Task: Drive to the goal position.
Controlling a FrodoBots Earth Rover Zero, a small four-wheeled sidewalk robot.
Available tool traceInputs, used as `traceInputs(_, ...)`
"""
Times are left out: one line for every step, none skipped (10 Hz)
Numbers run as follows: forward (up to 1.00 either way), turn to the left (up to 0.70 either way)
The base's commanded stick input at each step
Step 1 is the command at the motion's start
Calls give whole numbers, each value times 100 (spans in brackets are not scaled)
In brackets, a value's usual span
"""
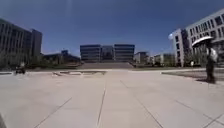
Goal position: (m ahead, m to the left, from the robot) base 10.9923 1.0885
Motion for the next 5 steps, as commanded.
traceInputs(6, 0)
traceInputs(6, 0)
traceInputs(6, 0)
traceInputs(6, 0)
traceInputs(6, 0)
